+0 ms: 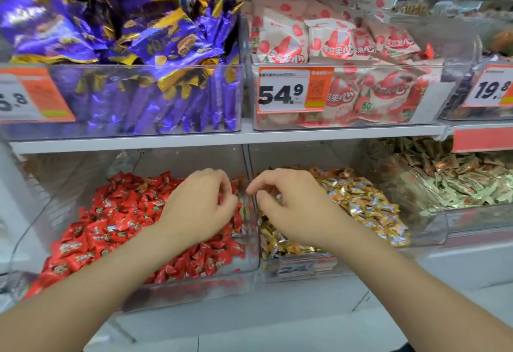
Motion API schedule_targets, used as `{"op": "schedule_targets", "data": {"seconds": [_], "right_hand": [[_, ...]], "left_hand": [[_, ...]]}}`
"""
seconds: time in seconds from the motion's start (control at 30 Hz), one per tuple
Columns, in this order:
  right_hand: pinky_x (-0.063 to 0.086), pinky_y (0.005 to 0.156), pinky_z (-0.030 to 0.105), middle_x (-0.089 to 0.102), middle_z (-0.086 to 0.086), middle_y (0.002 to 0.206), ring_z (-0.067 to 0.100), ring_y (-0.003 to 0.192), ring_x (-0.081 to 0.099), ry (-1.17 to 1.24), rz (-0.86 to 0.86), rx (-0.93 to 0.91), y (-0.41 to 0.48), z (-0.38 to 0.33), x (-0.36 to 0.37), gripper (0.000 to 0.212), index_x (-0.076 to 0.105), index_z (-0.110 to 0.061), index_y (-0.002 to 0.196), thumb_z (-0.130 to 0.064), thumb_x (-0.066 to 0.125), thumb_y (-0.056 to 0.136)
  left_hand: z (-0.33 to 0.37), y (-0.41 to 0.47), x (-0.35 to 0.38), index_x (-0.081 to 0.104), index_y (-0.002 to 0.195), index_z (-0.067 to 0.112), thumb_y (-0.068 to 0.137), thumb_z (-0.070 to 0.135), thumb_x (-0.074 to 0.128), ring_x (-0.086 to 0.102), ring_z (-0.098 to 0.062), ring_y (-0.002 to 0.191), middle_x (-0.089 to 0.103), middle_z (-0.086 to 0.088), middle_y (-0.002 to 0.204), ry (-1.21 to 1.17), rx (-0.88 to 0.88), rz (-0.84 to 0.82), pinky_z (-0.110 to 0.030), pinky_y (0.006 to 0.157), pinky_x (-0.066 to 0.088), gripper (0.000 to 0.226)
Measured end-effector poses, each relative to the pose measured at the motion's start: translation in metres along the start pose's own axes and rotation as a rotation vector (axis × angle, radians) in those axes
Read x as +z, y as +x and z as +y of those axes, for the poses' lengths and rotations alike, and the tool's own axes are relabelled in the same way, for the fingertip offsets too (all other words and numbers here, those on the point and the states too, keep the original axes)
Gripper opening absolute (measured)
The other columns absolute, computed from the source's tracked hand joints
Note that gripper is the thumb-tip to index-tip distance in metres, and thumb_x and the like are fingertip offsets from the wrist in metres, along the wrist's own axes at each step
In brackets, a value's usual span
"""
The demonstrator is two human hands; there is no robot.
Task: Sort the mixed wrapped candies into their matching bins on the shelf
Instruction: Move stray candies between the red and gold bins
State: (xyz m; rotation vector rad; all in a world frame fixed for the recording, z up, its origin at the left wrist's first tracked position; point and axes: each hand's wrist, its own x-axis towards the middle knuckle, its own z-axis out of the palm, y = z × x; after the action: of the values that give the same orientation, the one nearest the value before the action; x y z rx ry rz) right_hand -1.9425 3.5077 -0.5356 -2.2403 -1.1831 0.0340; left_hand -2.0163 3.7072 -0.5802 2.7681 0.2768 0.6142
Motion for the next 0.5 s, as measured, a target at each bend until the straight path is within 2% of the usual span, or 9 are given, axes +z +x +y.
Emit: {"op": "schedule_targets", "data": {"seconds": [0.07,0.13,0.2,0.27,0.3,0.33,0.4,0.47,0.5], "right_hand": [[0.039,0.081,0.014,0.062,-0.01,0.099,0.001,0.087,0.055,-0.053,-0.002,0.021,0.012,0.005,0.012,0.025,0.072,-0.028,0.113,-0.018,0.053,0.1],[0.042,0.087,0.03,0.057,-0.008,0.099,0.014,0.098,0.055,-0.073,-0.014,0.086,0.025,0.016,0.022,0.019,0.062,-0.027,0.113,-0.018,0.05,0.1],[0.041,0.083,0.034,0.06,-0.006,0.095,0.02,0.099,0.056,-0.073,-0.019,0.141,0.035,0.025,0.027,0.014,0.058,-0.024,0.111,-0.019,0.05,0.101],[0.044,0.084,0.033,0.066,-0.003,0.097,0.023,0.1,0.06,-0.072,0.006,0.18,0.045,0.028,0.029,0.014,0.062,-0.02,0.111,-0.02,0.051,0.101],[0.047,0.085,0.034,0.068,-0.001,0.098,0.023,0.1,0.062,-0.077,0.019,0.195,0.049,0.027,0.029,0.016,0.065,-0.019,0.11,-0.019,0.052,0.1],[0.05,0.087,0.035,0.069,0.0,0.098,0.024,0.099,0.063,-0.079,0.028,0.211,0.053,0.026,0.029,0.016,0.067,-0.017,0.108,-0.019,0.053,0.099],[0.053,0.084,0.036,0.071,0.001,0.091,0.024,0.093,0.065,-0.07,0.04,0.24,0.057,0.023,0.029,0.016,0.069,-0.016,0.102,-0.017,0.055,0.096],[0.054,0.079,0.036,0.07,0.001,0.084,0.023,0.085,0.066,-0.058,0.052,0.268,0.058,0.021,0.029,0.014,0.069,-0.017,0.099,-0.015,0.055,0.094],[0.054,0.076,0.035,0.07,0.001,0.082,0.022,0.083,0.066,-0.048,0.066,0.28,0.058,0.021,0.029,0.014,0.068,-0.017,0.099,-0.014,0.056,0.093]], "left_hand": [[-0.025,0.018,0.016,0.067,0.11,0.025,0.083,0.052,0.048,0.065,-0.024,0.103,0.068,0.001,0.102,0.04,0.044,-0.183,-0.039,0.091,0.052,0.043],[-0.036,0.033,0.033,0.061,0.131,0.023,0.083,0.062,0.046,0.061,-0.027,0.122,0.066,-0.005,0.127,0.069,0.109,-0.315,-0.042,0.103,0.049,0.064],[-0.041,0.043,0.049,0.051,0.145,0.022,0.085,0.066,0.047,0.048,-0.03,0.139,0.053,-0.008,0.149,0.108,0.157,-0.4,-0.047,0.116,0.04,0.074],[-0.048,0.047,0.059,0.045,0.153,0.022,0.09,0.067,0.049,0.031,-0.031,0.152,0.038,-0.007,0.163,0.206,0.18,-0.467,-0.048,0.125,0.025,0.078],[-0.051,0.049,0.061,0.046,0.152,0.024,0.088,0.07,0.047,0.028,-0.031,0.153,0.037,-0.005,0.164,0.265,0.181,-0.502,-0.048,0.125,0.023,0.079],[-0.054,0.05,0.06,0.051,0.147,0.027,0.083,0.073,0.045,0.033,-0.031,0.15,0.044,-0.004,0.158,0.309,0.182,-0.535,-0.048,0.123,0.027,0.079],[-0.055,0.05,0.048,0.063,0.126,0.028,0.077,0.071,0.052,0.054,-0.032,0.128,0.064,-0.004,0.13,0.317,0.186,-0.591,-0.043,0.106,0.046,0.066],[-0.057,0.047,0.037,0.065,0.11,0.023,0.078,0.062,0.064,0.065,-0.031,0.103,0.068,-0.001,0.098,0.287,0.192,-0.653,-0.037,0.086,0.053,0.05],[-0.057,0.044,0.03,0.065,0.107,0.022,0.078,0.06,0.067,0.065,-0.03,0.097,0.066,0.001,0.09,0.271,0.192,-0.671,-0.036,0.082,0.054,0.047]]}}
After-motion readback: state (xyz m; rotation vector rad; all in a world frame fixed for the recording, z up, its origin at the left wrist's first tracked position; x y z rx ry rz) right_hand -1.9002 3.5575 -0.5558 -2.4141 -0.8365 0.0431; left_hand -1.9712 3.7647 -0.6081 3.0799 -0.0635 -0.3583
